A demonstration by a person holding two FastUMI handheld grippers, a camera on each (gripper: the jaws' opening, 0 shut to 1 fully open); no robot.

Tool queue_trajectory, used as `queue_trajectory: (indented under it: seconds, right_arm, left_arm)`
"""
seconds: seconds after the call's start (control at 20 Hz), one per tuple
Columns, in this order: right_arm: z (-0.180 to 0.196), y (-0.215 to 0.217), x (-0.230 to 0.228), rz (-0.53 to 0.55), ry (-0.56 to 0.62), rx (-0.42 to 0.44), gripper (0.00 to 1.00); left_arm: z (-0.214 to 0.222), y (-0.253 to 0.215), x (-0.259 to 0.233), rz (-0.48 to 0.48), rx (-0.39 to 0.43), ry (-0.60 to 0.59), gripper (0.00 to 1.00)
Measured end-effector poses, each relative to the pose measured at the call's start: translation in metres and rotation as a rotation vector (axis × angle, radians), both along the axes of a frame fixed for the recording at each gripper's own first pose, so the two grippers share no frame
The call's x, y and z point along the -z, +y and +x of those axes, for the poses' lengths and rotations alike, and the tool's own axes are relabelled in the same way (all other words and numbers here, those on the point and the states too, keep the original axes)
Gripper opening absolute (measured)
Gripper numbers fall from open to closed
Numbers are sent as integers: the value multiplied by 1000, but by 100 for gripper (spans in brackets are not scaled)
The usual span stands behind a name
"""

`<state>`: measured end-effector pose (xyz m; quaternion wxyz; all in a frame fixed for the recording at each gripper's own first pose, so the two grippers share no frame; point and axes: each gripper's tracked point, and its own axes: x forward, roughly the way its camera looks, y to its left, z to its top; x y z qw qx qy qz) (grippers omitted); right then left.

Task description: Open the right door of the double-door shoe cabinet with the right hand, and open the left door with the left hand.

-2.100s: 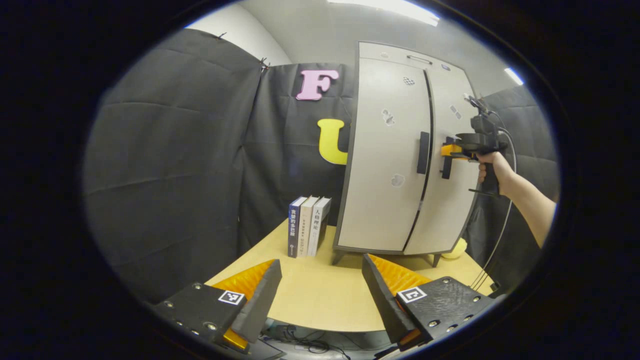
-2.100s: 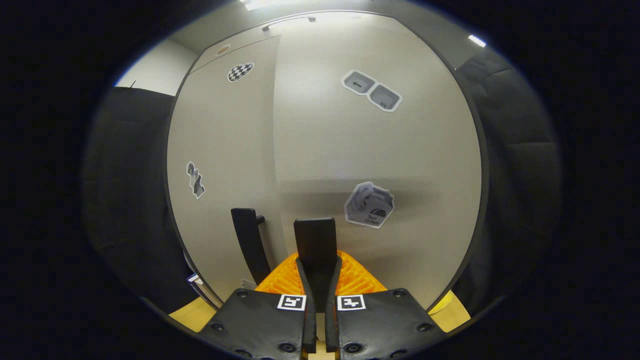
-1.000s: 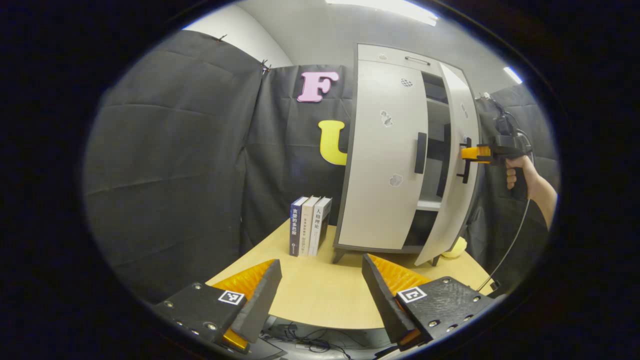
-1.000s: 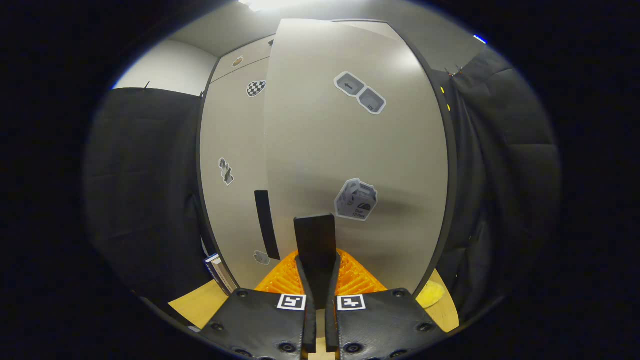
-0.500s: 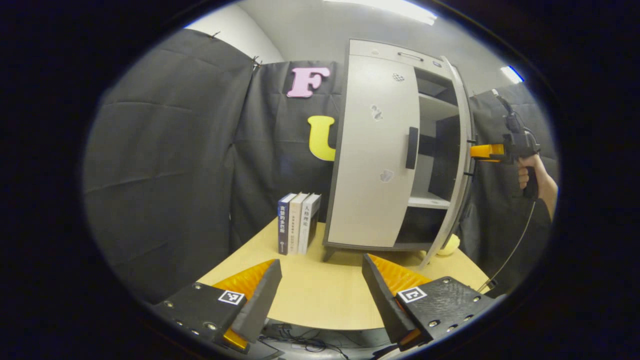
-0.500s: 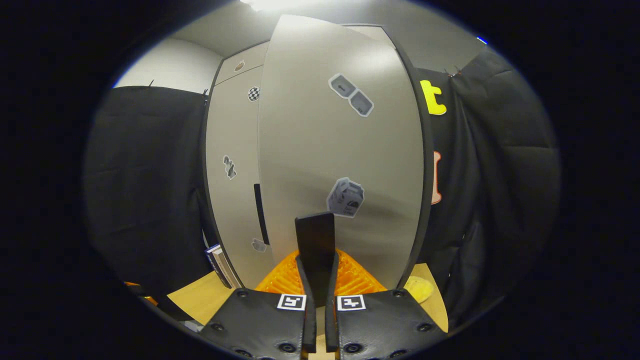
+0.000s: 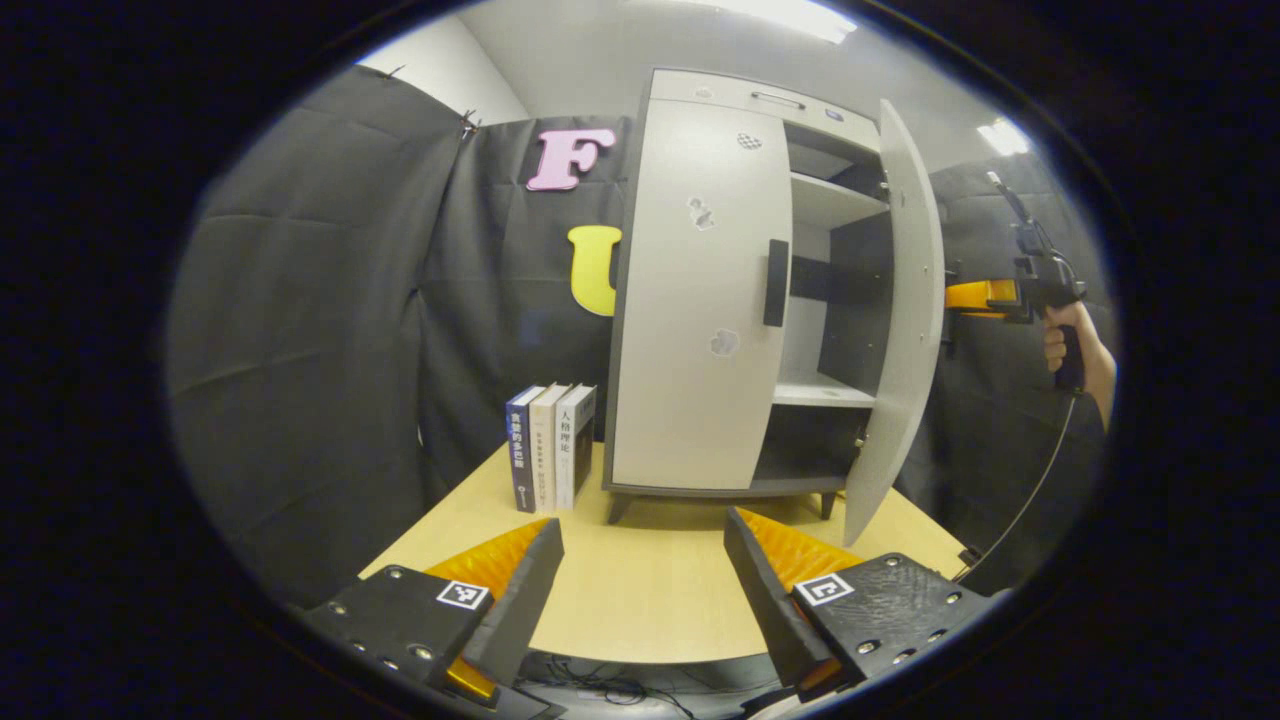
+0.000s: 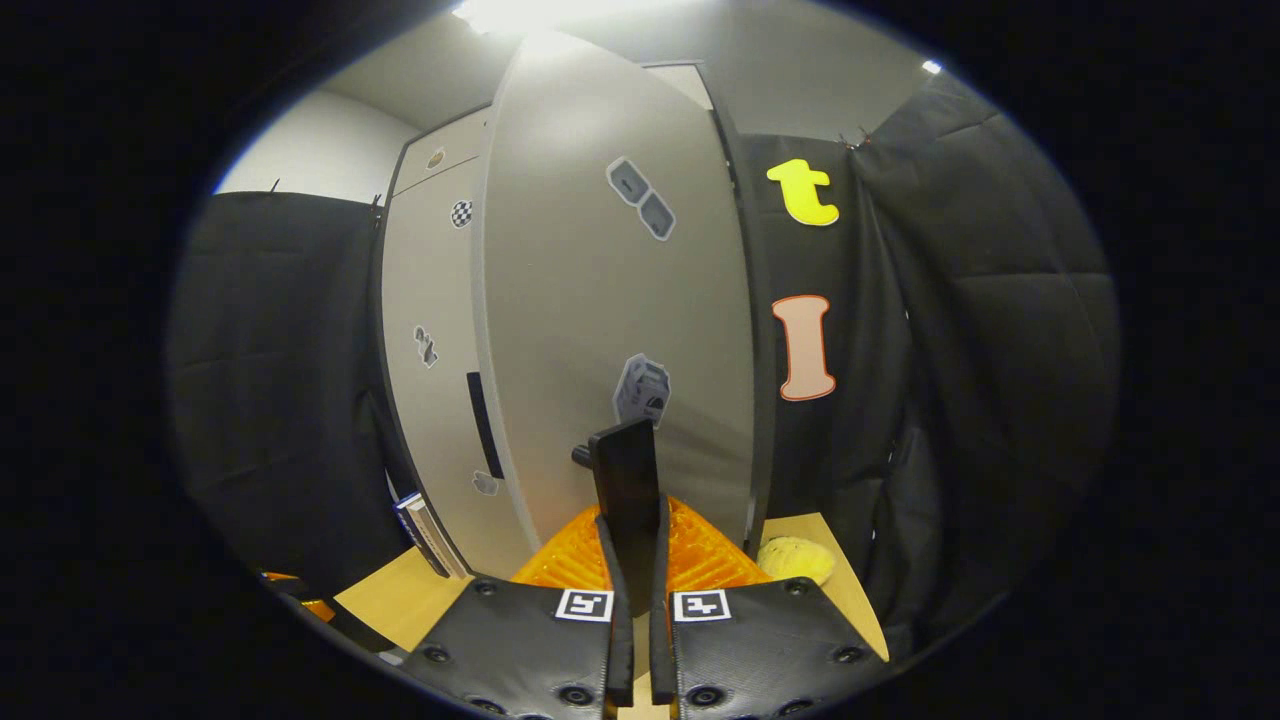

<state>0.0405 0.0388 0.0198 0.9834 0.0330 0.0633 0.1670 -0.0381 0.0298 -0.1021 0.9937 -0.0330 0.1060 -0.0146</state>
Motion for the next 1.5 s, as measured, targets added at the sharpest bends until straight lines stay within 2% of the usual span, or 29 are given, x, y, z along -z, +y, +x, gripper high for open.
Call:
queue_trajectory:
  seconds: [0.25, 0.45, 0.65, 0.7, 0.8, 0.95, 1.1, 1.15, 1.2, 1.35, 1.5]
  right_arm:
    - [-3, -37, -1, 23, 16, 43, 5]
    - [1, -67, -1, 37, 10, 83, 7]
    - [14, -107, -1, 55, 2, 163, 5]
    - [11, -115, -2, 66, 1, 159, 4]
    - [9, -111, -1, 126, 22, 100, 3]
    - [9, -112, 0, 139, 20, 50, 7]
    - [6, -112, 1, 130, 20, 7, 5]
    - [6, -115, 2, 121, 13, -7, 7]
    - [4, -115, 2, 119, 17, -31, 5]
    - [1, -114, 4, 119, 26, -96, 7]
    - [-9, -118, 8, 110, 26, -146, 5]
  left_arm:
    - [-1, -14, 0, -57, 23, 12, 96]
    - [1, -18, 1, -35, 59, 12, 96]
    - [4, -23, 2, -25, 74, 16, 96]
    - [3, -26, 3, -35, 77, 20, 97]
    - [5, -33, 3, -46, 83, 19, 96]
    - [7, -36, 6, -34, 62, 40, 95]
    - [10, -45, -1, -39, 49, 39, 96]
    - [13, -46, -3, -33, 48, 34, 96]
    - [15, -47, -6, -18, 45, 29, 96]
    - [21, -46, -13, 46, 36, 7, 96]
    - [22, -51, -16, 56, 13, -5, 95]
